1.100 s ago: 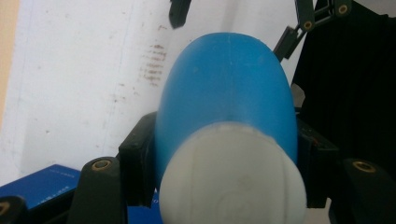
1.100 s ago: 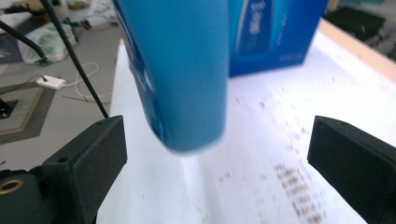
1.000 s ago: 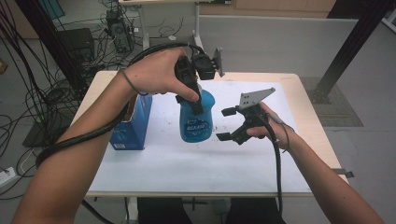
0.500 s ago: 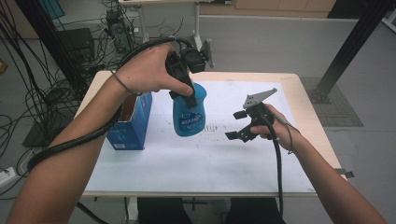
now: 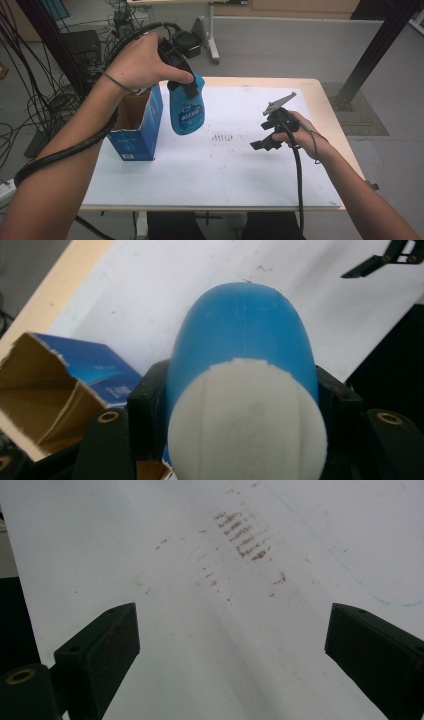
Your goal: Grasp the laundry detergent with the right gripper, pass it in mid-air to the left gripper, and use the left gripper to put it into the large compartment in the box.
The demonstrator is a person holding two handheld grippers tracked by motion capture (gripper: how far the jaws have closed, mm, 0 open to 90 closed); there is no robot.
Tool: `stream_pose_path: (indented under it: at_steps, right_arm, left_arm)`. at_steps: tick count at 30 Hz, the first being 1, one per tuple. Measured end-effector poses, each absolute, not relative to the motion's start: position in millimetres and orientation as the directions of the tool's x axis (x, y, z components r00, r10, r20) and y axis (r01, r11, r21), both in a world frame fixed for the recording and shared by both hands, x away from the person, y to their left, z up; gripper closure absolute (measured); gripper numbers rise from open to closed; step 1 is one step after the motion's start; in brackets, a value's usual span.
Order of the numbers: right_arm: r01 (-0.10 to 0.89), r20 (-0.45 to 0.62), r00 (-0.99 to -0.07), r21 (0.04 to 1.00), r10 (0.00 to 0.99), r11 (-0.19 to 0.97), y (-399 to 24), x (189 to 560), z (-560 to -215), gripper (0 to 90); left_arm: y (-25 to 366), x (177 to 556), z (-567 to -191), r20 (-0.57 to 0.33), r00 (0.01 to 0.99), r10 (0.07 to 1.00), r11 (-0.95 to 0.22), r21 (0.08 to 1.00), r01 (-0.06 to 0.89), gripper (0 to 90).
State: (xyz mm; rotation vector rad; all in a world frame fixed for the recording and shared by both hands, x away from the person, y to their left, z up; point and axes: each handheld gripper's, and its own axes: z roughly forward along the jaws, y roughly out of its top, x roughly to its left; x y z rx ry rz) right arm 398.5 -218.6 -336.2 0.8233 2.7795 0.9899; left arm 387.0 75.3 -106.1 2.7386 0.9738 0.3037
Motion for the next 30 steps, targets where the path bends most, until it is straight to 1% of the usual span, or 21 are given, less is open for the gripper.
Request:
stream_pose_path:
  at_steps: [3,8,13,15,20,25,30]
  right_arm:
    - [0.487,0.1,-0.846,0.545,0.524,0.682,-219,400,-336,5.7]
    - [0.496,0.088,-0.848,0.479,0.523,0.724,-216,402,-338,4.6]
    - [0.503,0.031,-0.845,0.384,0.534,0.774,-212,402,-340,4.1]
    - [0.513,0.025,-0.841,0.355,0.54,0.782,-211,403,-341,4.3]
    - [0.524,-0.002,-0.833,0.318,0.553,0.79,-210,404,-340,4.2]
    - [0.525,-0.01,-0.832,0.31,0.555,0.793,-210,405,-340,4.1]
    - [0.534,-0.001,-0.827,0.309,0.562,0.787,-210,406,-341,4.2]
  left_arm:
    - [82,389,-100,0.125,0.735,0.666,-0.734,0.282,0.617,37.5]
    - [93,392,-92,0.124,0.706,0.698,-0.704,0.3,0.644,37.5]
    - [102,393,-87,0.125,0.681,0.722,-0.681,0.3,0.667,37.5]
    - [107,394,-85,0.121,0.659,0.742,-0.659,0.312,0.685,37.5]
    - [122,397,-79,0.122,0.616,0.778,-0.619,0.319,0.718,37.5]
    - [136,401,-73,0.123,0.578,0.807,-0.584,0.315,0.748,37.5]
    - [154,410,-70,0.105,0.521,0.847,-0.525,0.321,0.789,37.5]
